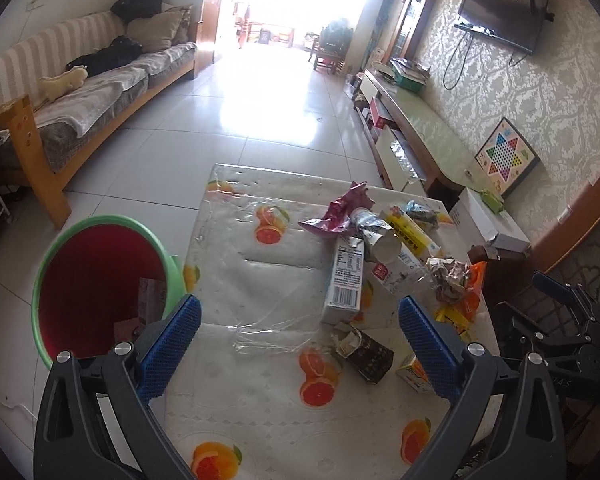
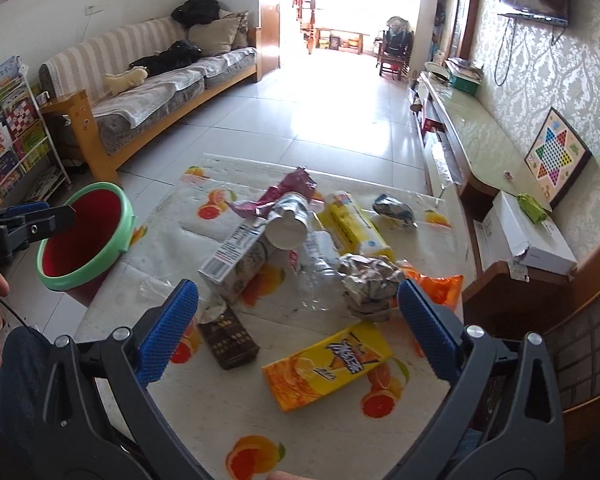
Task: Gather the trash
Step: 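Move both tools back over the table toward the remaining trash, then grasp the white milk carton with the left tool while the right tool grasps crumpled foil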
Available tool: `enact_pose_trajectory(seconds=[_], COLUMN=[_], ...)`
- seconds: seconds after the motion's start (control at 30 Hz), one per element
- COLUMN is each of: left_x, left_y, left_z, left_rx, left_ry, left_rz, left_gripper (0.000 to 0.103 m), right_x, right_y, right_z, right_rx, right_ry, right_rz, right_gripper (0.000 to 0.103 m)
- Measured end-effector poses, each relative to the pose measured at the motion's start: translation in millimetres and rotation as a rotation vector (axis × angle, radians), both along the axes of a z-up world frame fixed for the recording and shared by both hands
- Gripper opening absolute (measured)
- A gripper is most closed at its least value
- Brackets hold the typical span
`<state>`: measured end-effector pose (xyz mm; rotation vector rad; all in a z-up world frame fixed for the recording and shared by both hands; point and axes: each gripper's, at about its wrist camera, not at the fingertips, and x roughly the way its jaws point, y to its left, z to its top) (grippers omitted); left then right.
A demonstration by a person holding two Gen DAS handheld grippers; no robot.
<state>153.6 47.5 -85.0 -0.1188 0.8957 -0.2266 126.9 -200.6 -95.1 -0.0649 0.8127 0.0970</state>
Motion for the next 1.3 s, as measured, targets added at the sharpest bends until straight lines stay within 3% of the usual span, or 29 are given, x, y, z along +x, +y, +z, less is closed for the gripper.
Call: enact_pose_trajectory(seconds=[0.13,0.43,0.8,1.07,1.2,1.27,1.3], left_x=[20,72,112,124,125,125,124], left_y=[-33,-74,-98,-99,-98,-99,-98], left_z=[-14,-64,-124,-146,-150,-153,-154], left_rx=[0.024,0.07,0.117,0.118,0.129,0.138,0.137], left_ry=[0.037,0.156,0.276,0.32,0.327,0.344,0.352], left_rz=[-0.047,-0.098,-0.143,-0.143,-0.14,-0.143,-0.146], left_gripper=[0.095,0.095,0.095,0.093,0.079,0.058,0.054], right_x=[7,42,84,95,97,97,97], right_y=[-19,-43,-42,-38,-38,-38,-37], right_z=[-13,-47,-82,-99,-102,-101,-101], right_rx=[-0.041,-0.03,-0.033,-0.052,-0.049,-0.051,-0.053], right_ry=[0.009,0.066,0.136,0.172,0.18,0.176,0.179], right_rz=[-0.016,-0.029,-0.017,-0.009,-0.011,-0.016,-0.016], right_gripper=[0.099,0.099,0.099,0.098,0.085,0.075,0.07])
